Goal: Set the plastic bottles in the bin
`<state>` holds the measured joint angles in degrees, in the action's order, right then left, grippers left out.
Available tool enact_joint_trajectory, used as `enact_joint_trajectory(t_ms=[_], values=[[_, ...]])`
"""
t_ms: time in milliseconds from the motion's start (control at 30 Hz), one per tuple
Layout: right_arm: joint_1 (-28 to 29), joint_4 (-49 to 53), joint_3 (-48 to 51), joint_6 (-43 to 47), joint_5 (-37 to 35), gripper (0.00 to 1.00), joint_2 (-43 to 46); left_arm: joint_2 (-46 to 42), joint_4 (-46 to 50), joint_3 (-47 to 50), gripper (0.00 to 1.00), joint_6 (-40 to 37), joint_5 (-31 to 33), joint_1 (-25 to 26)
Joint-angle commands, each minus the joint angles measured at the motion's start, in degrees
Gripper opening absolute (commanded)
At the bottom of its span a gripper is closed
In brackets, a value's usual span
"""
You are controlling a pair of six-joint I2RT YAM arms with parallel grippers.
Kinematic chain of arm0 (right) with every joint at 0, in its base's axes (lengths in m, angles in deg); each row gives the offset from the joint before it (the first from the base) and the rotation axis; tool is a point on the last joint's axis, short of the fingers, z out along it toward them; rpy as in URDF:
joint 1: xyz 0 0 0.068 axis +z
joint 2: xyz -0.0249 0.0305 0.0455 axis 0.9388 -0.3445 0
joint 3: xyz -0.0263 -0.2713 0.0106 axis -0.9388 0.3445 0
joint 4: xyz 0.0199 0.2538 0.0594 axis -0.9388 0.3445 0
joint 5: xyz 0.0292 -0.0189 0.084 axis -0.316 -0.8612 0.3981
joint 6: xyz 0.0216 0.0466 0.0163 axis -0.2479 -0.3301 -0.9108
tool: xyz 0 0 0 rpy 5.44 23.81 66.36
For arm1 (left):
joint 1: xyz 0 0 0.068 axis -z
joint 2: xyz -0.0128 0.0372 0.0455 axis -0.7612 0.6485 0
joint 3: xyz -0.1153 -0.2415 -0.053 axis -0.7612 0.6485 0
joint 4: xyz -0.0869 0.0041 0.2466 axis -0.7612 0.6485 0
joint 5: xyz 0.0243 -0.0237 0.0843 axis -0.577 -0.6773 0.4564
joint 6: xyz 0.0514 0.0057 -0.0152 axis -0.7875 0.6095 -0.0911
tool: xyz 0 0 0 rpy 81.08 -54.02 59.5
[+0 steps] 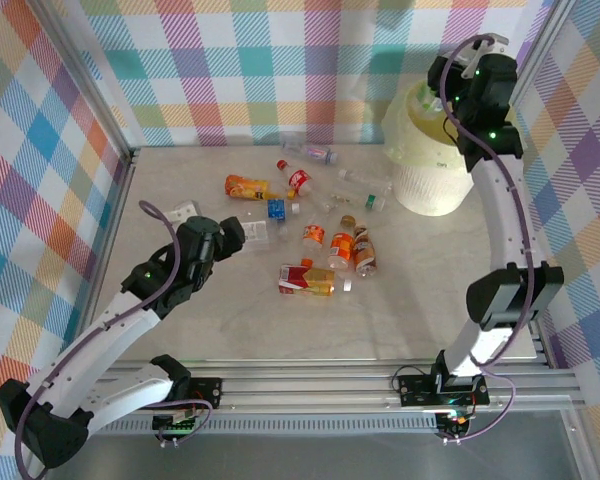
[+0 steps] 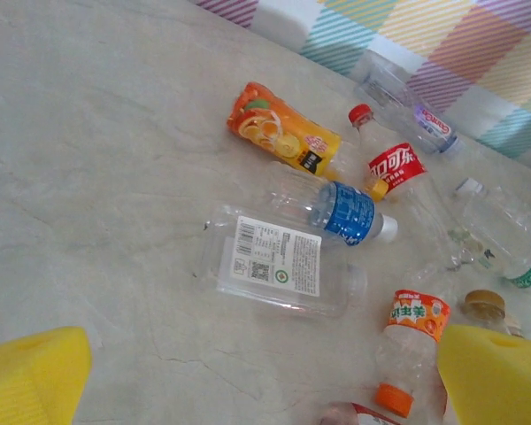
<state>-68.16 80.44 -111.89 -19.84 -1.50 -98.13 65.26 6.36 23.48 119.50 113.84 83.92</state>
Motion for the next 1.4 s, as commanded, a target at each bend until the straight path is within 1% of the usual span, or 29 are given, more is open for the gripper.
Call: enact_joint_trajectory(t_ms=[0,200,333,433,467,567,667,733,867,1000,1067,1100,1133,1267,1367], values=[[-1.7,2.6,-4.5,-0.3,-3.9,0.34,-3.3,-1.0,1.0,1.8,1.0,2.7,1.9,-0.4],[-2.8,4.6,-8.9,-3.1,-9.7,0.4,-9.7,0.9,-2.7,3.9,1.0,0.3,-5.6,-0.5],[-2.9,4.0,-11.0,-7.2,-13.6,0.44,-13.8,3.0,-2.7,3.5,1.0,2.0,-6.5,-0.4],[-2.8,4.6,-13.9,-10.8,-15.4,0.49,-17.3,4.9,-1.1,1.9,1.0,2.9,-7.6,-0.5],[-2.8,5.0,-15.1,-11.8,-16.0,0.51,-18.4,5.4,-1.0,1.5,1.0,2.7,-8.6,-0.5],[-2.9,8.4,-20.1,-14.5,-16.9,0.64,-22.0,8.0,-0.5,0.2,1.0,2.4,-11.1,-0.5],[-2.9,9.7,-21.8,-15.3,-15.2,0.73,-22.7,10.6,-0.4,-0.7,1.0,2.2,-13.6,-0.5],[-2.8,10.6,-21.7,-15.2,-14.5,0.78,-21.9,11.6,-1.4,-0.6,1.0,2.2,-14.9,-0.6],[-2.9,10.4,-18.5,-13.4,-13.8,0.84,-18.6,13.2,-3.2,-0.6,1.0,3.0,-16.4,-0.5],[-2.9,8.5,-12.0,-10.9,-12.3,0.88,-13.2,14.9,-4.8,-0.6,1.0,4.6,-18.2,-0.5],[-2.9,7.5,-8.0,-9.5,-10.7,0.92,-10.1,15.9,-5.8,-0.4,1.0,5.4,-19.6,-0.6],[-2.9,6.9,-5.5,-8.6,-9.5,0.95,-8.2,16.3,-6.3,-0.3,1.0,5.8,-20.4,-0.5],[-2.8,6.3,-3.0,-7.7,-8.3,0.99,-6.6,16.7,-6.8,0.0,1.0,6.3,-20.8,-0.5],[-2.9,4.1,6.3,-3.5,-2.3,1.0,1.2,17.9,-8.8,0.9,1.0,8.4,-23.4,-0.5],[-2.9,2.9,12.9,0.3,4.5,1.0,7.1,19.5,-7.7,0.5,1.0,12.8,-25.0,-0.6]])
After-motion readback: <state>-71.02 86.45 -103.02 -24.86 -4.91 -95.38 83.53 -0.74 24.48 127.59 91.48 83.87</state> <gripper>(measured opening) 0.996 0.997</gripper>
